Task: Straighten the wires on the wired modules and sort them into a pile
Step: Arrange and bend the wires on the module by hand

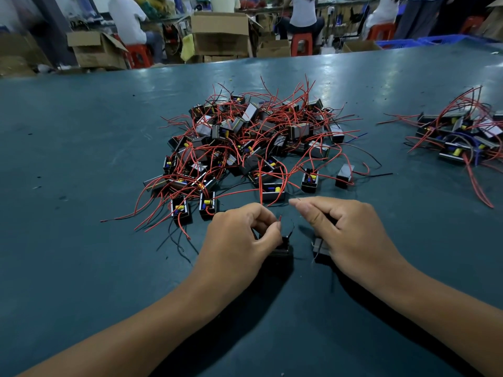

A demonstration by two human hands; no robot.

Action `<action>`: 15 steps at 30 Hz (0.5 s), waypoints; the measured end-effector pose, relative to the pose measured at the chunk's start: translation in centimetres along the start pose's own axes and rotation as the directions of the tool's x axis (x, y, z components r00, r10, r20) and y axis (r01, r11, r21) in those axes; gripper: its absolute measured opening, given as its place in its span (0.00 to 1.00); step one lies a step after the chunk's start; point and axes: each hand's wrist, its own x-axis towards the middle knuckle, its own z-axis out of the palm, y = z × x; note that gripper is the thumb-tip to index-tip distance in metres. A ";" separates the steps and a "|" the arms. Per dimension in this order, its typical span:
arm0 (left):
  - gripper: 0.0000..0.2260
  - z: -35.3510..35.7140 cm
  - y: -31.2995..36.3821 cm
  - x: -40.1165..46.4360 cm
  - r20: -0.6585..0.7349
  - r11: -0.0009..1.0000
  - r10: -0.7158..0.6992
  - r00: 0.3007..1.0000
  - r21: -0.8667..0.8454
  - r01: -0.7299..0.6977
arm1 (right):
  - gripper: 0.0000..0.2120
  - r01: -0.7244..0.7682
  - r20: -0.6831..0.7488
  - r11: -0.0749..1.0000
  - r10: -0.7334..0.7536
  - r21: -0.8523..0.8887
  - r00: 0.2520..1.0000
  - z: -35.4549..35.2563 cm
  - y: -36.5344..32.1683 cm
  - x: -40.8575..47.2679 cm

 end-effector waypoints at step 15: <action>0.04 0.0 0.5 -0.3 -0.014 0.998 0.040 0.999 0.058 -0.039 | 0.04 -0.038 0.062 0.999 0.036 0.026 0.997 0.1 -1.0 -0.2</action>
